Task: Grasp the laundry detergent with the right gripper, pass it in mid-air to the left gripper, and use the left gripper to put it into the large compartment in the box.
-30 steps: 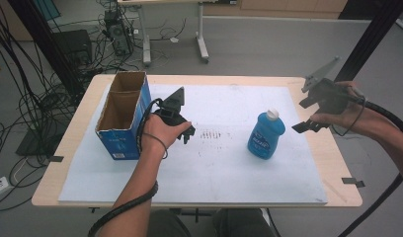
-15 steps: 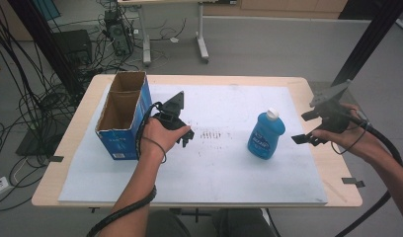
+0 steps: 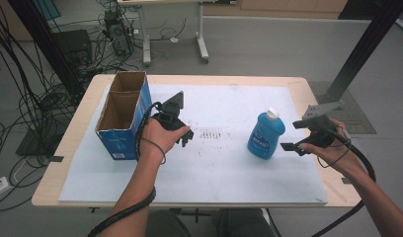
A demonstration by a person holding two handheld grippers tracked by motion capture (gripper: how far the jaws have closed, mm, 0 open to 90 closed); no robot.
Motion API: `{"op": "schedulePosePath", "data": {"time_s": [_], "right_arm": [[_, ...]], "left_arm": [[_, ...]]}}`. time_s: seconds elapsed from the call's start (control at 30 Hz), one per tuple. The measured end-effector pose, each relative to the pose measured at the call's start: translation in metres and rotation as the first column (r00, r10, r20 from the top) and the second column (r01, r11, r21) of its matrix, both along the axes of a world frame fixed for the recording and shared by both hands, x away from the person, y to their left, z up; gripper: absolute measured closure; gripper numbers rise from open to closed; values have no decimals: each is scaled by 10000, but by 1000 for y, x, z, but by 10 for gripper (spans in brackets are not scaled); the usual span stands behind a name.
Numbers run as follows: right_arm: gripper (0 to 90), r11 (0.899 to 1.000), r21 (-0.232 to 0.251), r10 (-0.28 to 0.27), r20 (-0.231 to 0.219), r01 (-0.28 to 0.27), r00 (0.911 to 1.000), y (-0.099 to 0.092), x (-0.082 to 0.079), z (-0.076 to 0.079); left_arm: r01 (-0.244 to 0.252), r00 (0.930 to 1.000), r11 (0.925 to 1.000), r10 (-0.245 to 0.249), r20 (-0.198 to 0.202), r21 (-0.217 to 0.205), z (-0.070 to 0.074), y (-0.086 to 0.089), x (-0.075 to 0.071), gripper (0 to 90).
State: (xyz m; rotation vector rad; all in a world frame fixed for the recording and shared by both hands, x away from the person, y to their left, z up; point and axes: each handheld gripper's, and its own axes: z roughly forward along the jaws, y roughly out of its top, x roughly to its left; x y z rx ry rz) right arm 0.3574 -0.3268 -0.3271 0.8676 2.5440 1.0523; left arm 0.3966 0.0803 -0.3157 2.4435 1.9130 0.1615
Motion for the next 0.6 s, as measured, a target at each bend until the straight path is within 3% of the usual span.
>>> {"op": "schedulePosePath", "data": {"time_s": [0.6], "right_arm": [[29,9965,792,-320,858,252,9958,12,3,-36]], "left_arm": [[-93,10000,9999,93,-35,39,-6,1,0,57]]}}
